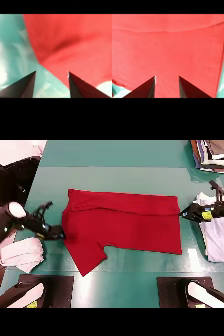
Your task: Fold the shirts.
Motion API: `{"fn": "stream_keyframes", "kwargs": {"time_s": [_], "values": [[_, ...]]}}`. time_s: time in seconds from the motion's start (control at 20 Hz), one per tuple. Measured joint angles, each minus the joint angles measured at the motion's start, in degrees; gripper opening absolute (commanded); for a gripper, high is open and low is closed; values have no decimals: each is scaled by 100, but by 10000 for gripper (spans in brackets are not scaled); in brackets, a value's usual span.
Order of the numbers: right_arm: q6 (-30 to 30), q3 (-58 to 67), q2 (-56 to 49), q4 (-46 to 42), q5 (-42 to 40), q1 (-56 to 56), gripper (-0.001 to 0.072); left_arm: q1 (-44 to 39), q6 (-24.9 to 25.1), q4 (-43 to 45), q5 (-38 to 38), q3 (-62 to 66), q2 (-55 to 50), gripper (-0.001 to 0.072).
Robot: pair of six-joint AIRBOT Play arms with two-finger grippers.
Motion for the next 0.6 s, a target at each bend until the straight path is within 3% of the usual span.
{"fn": "stream_keyframes", "kwargs": {"time_s": [0.3,0.4,0.6], "values": [[-96,-181,428,203,-42,-94,337,-140,9,-1014,798,-1143,293,472],[-101,-195,507,203,-37,-107,337,-354,57,-1189,1154,-1263,308,51],[-111,-326,566,-146,223,-245,337,-590,87,-1228,1373,-1355,389,21]]}}
